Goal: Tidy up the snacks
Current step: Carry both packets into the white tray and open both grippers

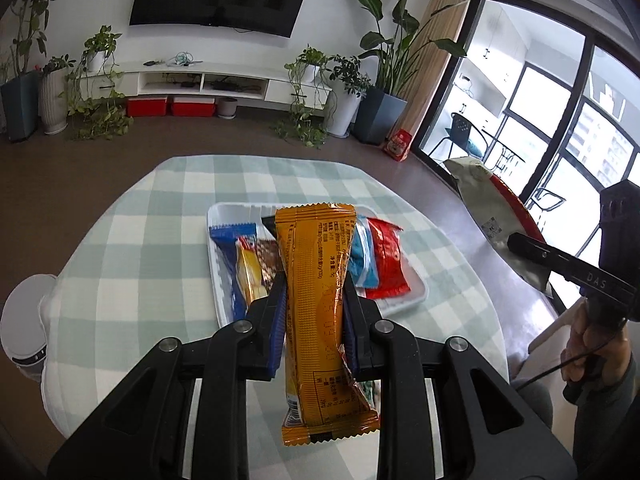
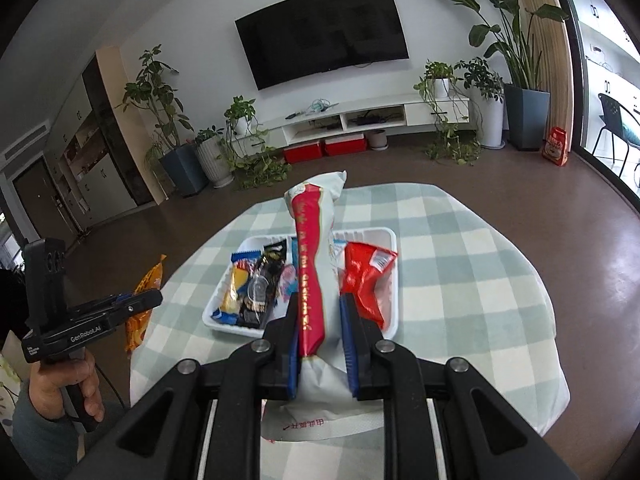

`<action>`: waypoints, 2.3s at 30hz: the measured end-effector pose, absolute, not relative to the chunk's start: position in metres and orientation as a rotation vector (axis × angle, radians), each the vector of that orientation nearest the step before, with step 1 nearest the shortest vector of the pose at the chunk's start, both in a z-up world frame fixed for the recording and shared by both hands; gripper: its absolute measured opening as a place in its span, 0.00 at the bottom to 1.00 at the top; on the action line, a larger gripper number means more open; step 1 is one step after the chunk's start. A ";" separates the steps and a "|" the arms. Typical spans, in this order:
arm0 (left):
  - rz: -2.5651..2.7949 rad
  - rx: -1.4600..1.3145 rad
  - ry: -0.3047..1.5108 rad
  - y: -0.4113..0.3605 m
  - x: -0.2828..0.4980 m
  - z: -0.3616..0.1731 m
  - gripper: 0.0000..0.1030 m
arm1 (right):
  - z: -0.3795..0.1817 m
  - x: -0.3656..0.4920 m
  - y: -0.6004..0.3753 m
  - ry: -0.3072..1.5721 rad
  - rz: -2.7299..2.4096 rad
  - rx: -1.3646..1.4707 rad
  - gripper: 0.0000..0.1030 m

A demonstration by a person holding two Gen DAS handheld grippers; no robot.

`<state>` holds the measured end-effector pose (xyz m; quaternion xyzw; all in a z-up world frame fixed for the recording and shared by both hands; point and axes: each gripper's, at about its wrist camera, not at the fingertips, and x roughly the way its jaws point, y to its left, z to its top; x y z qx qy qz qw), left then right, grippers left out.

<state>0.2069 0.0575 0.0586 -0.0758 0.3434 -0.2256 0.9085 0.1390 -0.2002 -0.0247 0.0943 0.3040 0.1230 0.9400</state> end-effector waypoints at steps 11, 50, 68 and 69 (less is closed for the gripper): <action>-0.415 -0.117 0.762 0.034 0.308 0.019 0.21 | -0.055 0.239 -0.127 0.692 0.330 0.213 0.19; -0.377 -0.108 0.819 0.021 0.349 -0.040 0.45 | -0.134 0.290 -0.107 0.864 0.251 0.231 0.30; -0.323 -0.161 0.714 0.055 0.274 0.003 1.00 | -0.099 0.244 -0.123 0.751 0.248 0.228 0.83; -0.329 -0.152 0.712 0.054 0.267 0.005 1.00 | -0.095 0.238 -0.126 0.737 0.255 0.235 0.86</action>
